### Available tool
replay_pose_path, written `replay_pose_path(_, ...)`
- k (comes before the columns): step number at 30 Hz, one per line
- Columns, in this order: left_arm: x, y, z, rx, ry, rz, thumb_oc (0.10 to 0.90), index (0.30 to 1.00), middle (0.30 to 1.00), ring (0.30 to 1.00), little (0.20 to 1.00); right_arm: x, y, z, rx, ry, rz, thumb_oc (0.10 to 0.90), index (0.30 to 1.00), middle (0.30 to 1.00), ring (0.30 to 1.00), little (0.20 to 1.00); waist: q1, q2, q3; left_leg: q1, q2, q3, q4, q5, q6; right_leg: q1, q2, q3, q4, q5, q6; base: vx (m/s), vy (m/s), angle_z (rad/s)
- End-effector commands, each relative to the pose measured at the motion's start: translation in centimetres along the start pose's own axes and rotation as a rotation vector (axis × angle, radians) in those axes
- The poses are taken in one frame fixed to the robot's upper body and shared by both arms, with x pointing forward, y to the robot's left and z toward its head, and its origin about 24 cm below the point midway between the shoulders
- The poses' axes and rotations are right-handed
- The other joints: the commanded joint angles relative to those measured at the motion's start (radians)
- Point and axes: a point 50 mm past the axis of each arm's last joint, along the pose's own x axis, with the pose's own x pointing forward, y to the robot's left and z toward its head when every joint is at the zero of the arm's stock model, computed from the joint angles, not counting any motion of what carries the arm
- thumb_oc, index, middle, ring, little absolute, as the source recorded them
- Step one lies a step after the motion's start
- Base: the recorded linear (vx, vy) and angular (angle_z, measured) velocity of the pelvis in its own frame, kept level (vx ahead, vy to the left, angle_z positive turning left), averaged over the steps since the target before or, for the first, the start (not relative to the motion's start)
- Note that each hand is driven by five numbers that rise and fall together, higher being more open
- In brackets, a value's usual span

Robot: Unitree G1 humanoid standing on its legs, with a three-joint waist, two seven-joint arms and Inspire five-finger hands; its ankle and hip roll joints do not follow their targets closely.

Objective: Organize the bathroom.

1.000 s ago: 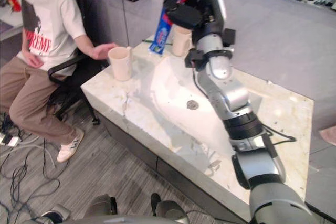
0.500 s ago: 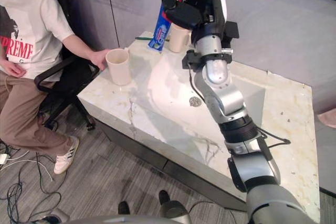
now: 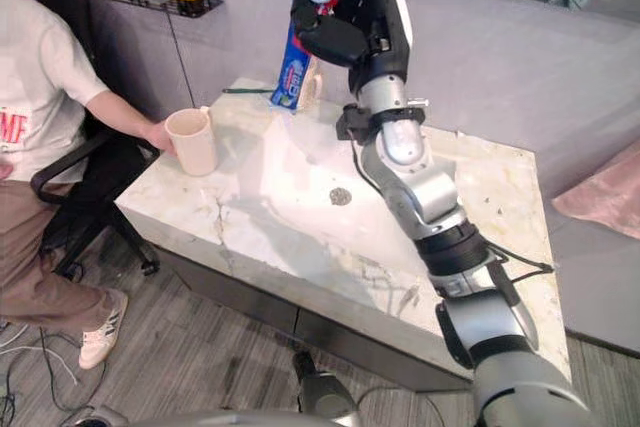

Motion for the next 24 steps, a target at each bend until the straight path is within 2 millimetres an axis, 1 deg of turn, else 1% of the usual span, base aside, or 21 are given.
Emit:
replay_pose_path(1, 0.7, 1.2, -3.8, 0.034, 0.163, 0.037, 0.800, 0.900, 0.900, 0.900, 0.900, 2.8, 0.1, 9.2, 0.050, -0.389, -0.010, 0.400, 0.300, 0.300, 0.300, 0.300, 0.022, -0.016, -0.078, -0.056, -0.007, -0.089, 0.161, -0.096, 0.018, 0.029, 0.010, 0.042, -0.030, 0.010, 0.040, 0.06, -0.003, 0.14)
replay_pose_path(3, 0.6, 0.8, -3.1, 0.021, 0.130, 0.025, 0.800, 0.900, 0.900, 0.900, 0.900, 2.8, 0.1, 9.3, 0.054, -0.388, -0.015, 0.400, 0.300, 0.300, 0.300, 0.300, 0.022, -0.013, -0.086, -0.055, -0.009, -0.088, 0.149, -0.091, 0.015, 0.043, 0.008, 0.042, -0.043, 0.008, 0.040, 0.06, 0.018, 0.14)
replay_pose_path(5, 0.6, 0.6, -2.9, 0.032, 0.124, 0.021, 0.800, 0.900, 0.900, 0.900, 0.900, 2.7, 0.1, 9.3, 0.051, -0.385, -0.016, 0.400, 0.300, 0.300, 0.300, 0.300, 0.019, -0.009, -0.093, -0.049, -0.009, -0.079, 0.137, -0.089, 0.012, 0.050, 0.005, 0.046, -0.054, 0.008, 0.044, 0.04, 0.037, 0.14)
replay_pose_path(8, 0.6, 0.5, -3.0, 0.048, 0.126, 0.019, 0.800, 0.900, 0.900, 0.900, 0.900, 2.6, -0.1, 9.3, 0.049, -0.375, -0.025, 0.400, 0.300, 0.300, 0.300, 0.300, 0.016, -0.003, -0.099, -0.039, -0.008, -0.072, 0.109, -0.080, 0.009, 0.055, -0.001, 0.048, -0.071, 0.016, 0.052, 0.02, 0.031, 0.08)
replay_pose_path(12, 0.7, 0.6, -3.3, 0.056, 0.134, 0.023, 0.800, 0.900, 0.900, 0.900, 0.900, 2.5, -0.2, 9.1, 0.053, -0.362, -0.037, 0.400, 0.300, 0.300, 0.300, 0.300, 0.013, -0.004, -0.102, -0.028, -0.007, -0.063, 0.099, -0.085, 0.012, 0.050, -0.008, 0.048, -0.072, 0.019, 0.059, 0.00, 0.000, 0.00)
replay_pose_path(16, 0.7, 0.4, -3.2, 0.051, 0.115, 0.004, 0.800, 0.900, 0.900, 0.900, 0.900, 2.3, -0.4, 8.8, 0.070, -0.347, -0.030, 0.400, 0.300, 0.300, 0.300, 0.300, 0.009, -0.007, -0.107, -0.022, -0.006, -0.052, 0.100, -0.090, 0.015, 0.052, -0.011, 0.053, -0.075, 0.020, 0.064, 0.01, 0.004, 0.02)
replay_pose_path(19, 0.7, -0.2, -2.2, 0.048, 0.048, -0.034, 0.800, 0.900, 0.900, 0.900, 0.900, 2.1, -0.1, 8.4, 0.104, -0.330, -0.003, 0.400, 0.300, 0.300, 0.300, 0.300, 0.006, -0.010, -0.110, -0.024, -0.007, -0.050, 0.107, -0.096, 0.017, 0.053, -0.015, 0.060, -0.080, 0.020, 0.064, 0.00, 0.000, 0.00)
replay_pose_path(21, 0.6, -0.2, -1.9, 0.049, 0.033, -0.036, 0.800, 0.900, 0.900, 0.900, 0.900, 2.1, 0.0, 8.3, 0.113, -0.328, 0.003, 0.400, 0.300, 0.300, 0.300, 0.300, 0.006, -0.010, -0.109, -0.025, -0.007, -0.050, 0.106, -0.096, 0.018, 0.053, -0.014, 0.062, -0.080, 0.020, 0.064, 0.00, -0.003, -0.03)
replay_pose_path(24, 0.4, -0.4, -0.7, 0.034, -0.025, -0.046, 0.800, 0.900, 0.900, 0.900, 0.900, 1.8, 0.5, 7.9, 0.131, -0.326, 0.010, 0.400, 0.300, 0.300, 0.300, 0.300, 0.009, -0.009, -0.106, -0.027, -0.005, -0.062, 0.094, -0.088, 0.018, 0.054, -0.013, 0.067, -0.085, 0.021, 0.063, 0.00, -0.003, -0.01)
